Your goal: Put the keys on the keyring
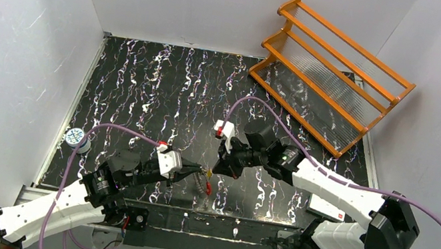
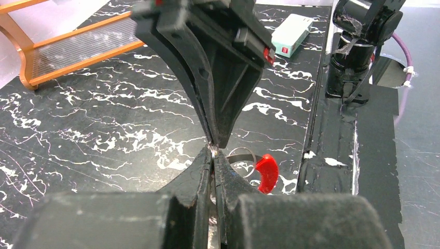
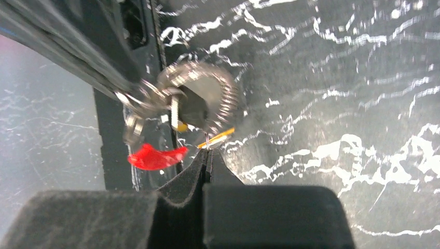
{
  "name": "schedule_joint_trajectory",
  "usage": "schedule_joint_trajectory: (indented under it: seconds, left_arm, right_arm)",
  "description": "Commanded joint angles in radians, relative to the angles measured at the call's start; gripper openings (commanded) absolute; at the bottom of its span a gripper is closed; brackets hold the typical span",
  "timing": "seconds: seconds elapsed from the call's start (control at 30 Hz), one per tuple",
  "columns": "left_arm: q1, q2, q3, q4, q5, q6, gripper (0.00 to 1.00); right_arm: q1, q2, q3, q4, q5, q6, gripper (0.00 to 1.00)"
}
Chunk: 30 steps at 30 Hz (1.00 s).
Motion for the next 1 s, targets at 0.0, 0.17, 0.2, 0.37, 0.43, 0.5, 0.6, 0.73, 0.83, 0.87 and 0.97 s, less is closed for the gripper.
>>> schedule_joint_trajectory:
  seconds: [0.0,0.17,0.2,0.37,0.43,0.5,0.6,0.73,0.83,0.87,0.97]
  left_arm:
    - [-0.003,-0.031,-0.022,0.018,0.0,-0.004,0.0]
    - [-0.003,-0.048,-0.033,0.018,-0.005,-0.005,0.0]
    - [-0.003,-0.05,-0.035,0.018,-0.005,-0.003,0.0]
    - [-0.003,-0.056,-0.038,0.015,0.002,-0.001,0.0]
    - [-0.003,-0.061,-0.041,0.013,0.003,-0.002,0.0]
    - [-0.003,-0.069,-0.044,0.014,0.005,0.0,0.0]
    - [-0.003,-0.077,-0.045,0.015,0.021,0.011,0.0]
    - [-0.003,-0.088,-0.041,0.015,0.059,0.04,0.0]
    - [-0.003,-0.098,-0.035,0.017,0.119,0.074,0.0]
    - [-0.003,-0.101,-0.034,0.02,0.141,0.087,0.0]
    - [-0.003,-0.113,-0.032,0.034,0.197,0.119,0.0]
  right_arm:
    - [-0.04,-0.044,-0.098,0.076,0.058,0.038,0.01]
    - [-0.073,-0.022,-0.169,0.117,0.07,0.072,0.01]
    - [-0.075,-0.01,-0.178,0.124,0.072,0.072,0.01]
    - [-0.077,0.013,-0.182,0.146,0.042,0.059,0.31]
    - [-0.077,-0.023,-0.189,0.184,0.034,0.057,0.45]
    - [-0.077,-0.075,-0.202,0.238,0.051,0.06,0.5]
    - [-0.077,-0.165,-0.23,0.34,0.125,0.08,0.53]
    - [-0.077,-0.271,-0.309,0.517,0.081,0.022,0.52]
    - [-0.076,-0.328,-0.366,0.621,-0.028,-0.076,0.5]
    - [-0.078,-0.339,-0.379,0.645,-0.072,-0.107,0.5]
    - [-0.077,-0.348,-0.4,0.71,-0.195,-0.201,0.5]
